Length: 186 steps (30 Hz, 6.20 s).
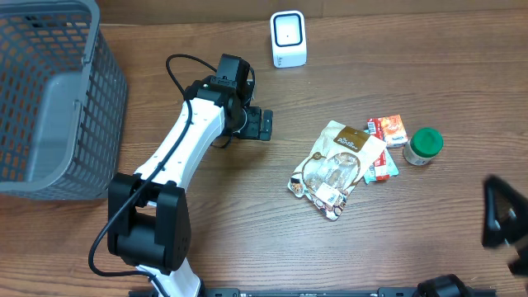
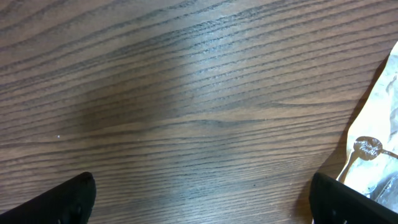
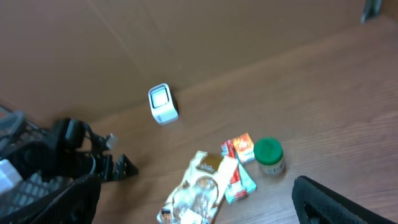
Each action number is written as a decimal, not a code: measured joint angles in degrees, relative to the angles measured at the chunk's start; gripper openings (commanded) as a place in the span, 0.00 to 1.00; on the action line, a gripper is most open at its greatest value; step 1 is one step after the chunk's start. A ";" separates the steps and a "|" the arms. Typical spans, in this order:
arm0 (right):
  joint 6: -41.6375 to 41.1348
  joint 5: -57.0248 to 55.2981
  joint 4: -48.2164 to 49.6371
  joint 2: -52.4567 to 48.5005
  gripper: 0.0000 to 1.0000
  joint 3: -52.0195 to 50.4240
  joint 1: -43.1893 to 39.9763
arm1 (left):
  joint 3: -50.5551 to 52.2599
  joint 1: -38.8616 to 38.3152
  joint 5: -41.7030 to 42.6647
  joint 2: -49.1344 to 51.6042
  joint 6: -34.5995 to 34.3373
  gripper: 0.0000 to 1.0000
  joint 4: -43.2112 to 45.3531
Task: Scan the item barcode
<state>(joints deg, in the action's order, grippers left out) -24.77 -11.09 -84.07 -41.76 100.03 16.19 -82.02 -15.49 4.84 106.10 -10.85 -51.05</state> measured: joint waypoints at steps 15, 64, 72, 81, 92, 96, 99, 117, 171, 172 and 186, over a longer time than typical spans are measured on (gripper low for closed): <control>8.20 -0.35 31.87 31.87 1.00 -38.51 -6.49 | 0.00 0.00 -0.24 0.00 0.00 1.00 -0.02; 20.13 12.79 79.34 41.00 1.00 -98.97 -6.78 | 0.00 0.00 -0.26 0.00 0.00 1.00 -0.02; 24.00 15.41 79.38 41.03 1.00 -98.97 -6.78 | 0.00 0.00 -0.26 0.00 0.00 1.00 -0.02; 24.79 15.76 79.38 41.03 1.00 -98.97 -6.78 | 0.00 0.00 -0.26 0.00 0.00 1.00 -0.02; 24.81 15.76 79.41 41.03 1.00 -98.97 -6.78 | 0.00 0.24 -0.24 0.00 0.00 1.00 -0.02; 24.83 15.78 79.36 41.03 1.00 -98.97 -6.78 | 0.00 0.48 -0.37 0.00 0.00 1.00 -0.02; 24.83 15.78 79.38 41.03 1.00 -98.97 -6.78 | 0.00 0.48 -0.39 0.00 0.00 1.00 -0.02; 24.81 15.78 79.38 41.03 1.00 -98.97 -6.78 | -0.07 0.48 -0.63 -33.57 0.02 1.00 0.55; 24.81 15.78 79.38 41.03 1.00 -98.97 -6.78 | 79.34 14.43 -8.46 -105.13 -5.77 1.00 70.53; 24.81 15.80 79.38 41.03 1.00 -98.97 -6.78 | 80.19 14.43 -8.46 -105.13 -5.77 1.00 69.92; 24.83 15.80 79.38 41.03 1.00 -98.97 -6.78 | 81.50 14.43 -7.54 -105.20 -0.98 1.00 47.32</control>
<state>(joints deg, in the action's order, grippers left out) 0.05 4.71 -4.69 -0.73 1.06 9.41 -0.51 -1.06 -2.70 0.91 -11.84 -3.73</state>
